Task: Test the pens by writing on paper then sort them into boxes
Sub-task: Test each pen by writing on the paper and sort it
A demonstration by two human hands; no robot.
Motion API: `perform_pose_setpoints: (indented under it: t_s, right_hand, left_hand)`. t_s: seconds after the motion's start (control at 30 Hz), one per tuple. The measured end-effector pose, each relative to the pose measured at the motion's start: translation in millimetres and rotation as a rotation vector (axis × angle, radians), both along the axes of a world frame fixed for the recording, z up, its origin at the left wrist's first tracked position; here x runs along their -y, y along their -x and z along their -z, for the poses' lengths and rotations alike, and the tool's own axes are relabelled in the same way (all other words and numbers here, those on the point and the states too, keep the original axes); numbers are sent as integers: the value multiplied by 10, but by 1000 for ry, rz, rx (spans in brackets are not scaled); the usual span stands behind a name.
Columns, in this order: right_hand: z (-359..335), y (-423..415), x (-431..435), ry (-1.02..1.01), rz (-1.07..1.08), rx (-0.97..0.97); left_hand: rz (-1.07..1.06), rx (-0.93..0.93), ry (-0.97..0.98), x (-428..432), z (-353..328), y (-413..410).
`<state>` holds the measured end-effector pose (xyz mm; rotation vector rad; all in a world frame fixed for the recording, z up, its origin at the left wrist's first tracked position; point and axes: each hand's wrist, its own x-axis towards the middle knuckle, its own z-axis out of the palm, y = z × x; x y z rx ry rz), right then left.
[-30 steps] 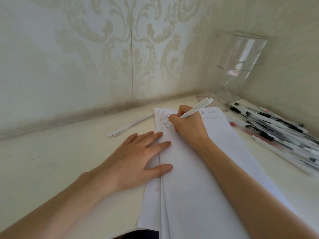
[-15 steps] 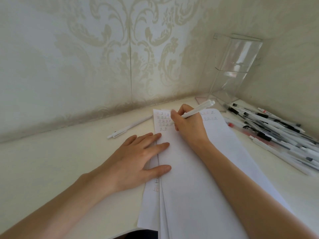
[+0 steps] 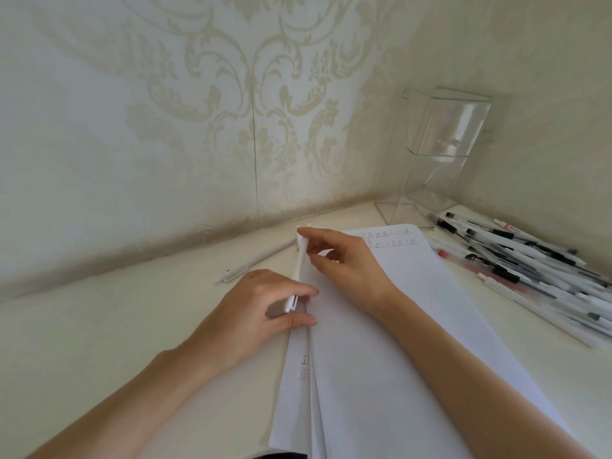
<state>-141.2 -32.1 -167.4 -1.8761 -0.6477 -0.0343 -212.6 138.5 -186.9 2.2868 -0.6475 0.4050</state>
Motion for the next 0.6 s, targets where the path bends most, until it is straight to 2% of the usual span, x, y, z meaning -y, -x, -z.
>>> perform_pose_setpoints:
  t_s: [0.13,0.27,0.43,0.5,0.6]
  right_hand:
    - [-9,19,-8,28,-47,33]
    - [-31,21,-1,30,-66,59]
    - [-34,42,-29,34,-87,54]
    - [-25,44,-40,40,-94,37]
    - [15,17,-26,44,-41,15]
  left_hand:
    - [24,38,44,-24,-22,-17]
    - [104,-119,19,-80,-77,16]
    - [86,-69,0,-156,-60,-14]
    - [21,18,-80,-170,-32,-38]
    - [-266,245,-199,-290,-6,-122]
